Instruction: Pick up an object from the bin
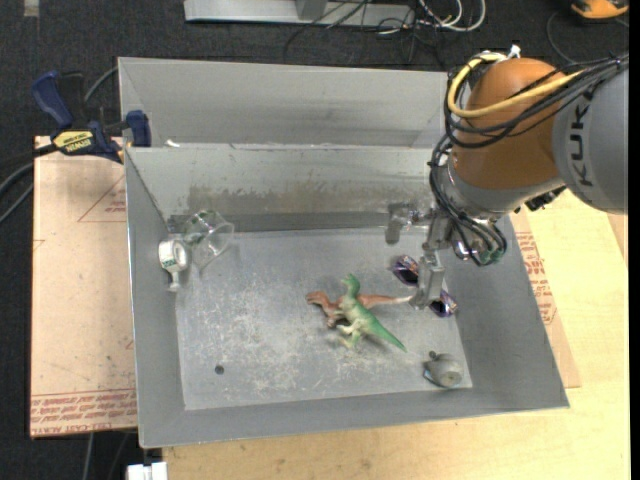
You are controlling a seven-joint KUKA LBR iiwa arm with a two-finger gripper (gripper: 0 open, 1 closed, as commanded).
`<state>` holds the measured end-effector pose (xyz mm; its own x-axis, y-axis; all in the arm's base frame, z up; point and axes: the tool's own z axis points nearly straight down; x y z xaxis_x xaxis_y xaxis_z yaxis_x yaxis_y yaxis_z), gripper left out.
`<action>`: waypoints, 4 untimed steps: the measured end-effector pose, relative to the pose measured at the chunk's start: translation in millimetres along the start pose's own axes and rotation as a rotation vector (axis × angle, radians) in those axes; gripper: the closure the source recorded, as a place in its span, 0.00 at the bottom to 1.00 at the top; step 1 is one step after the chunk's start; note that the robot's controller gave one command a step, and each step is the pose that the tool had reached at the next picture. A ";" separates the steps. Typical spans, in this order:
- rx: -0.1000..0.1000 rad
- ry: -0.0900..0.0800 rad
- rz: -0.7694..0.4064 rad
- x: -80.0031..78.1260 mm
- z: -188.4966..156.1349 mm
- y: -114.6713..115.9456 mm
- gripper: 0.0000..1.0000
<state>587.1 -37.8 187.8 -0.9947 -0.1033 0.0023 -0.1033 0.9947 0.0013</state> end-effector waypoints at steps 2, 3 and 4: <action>-0.003 0.001 -0.119 2.0 112.3 60.3 0.00; -0.003 0.003 -0.098 38.2 116.4 59.8 1.00; -0.003 0.003 -0.098 38.3 116.5 59.8 1.00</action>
Offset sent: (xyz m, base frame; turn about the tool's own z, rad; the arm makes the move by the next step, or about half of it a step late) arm -0.0082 0.0570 -0.1111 -0.1162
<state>542.5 17.9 71.5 -0.9797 -0.2002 0.0054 -0.2002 0.9798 0.0050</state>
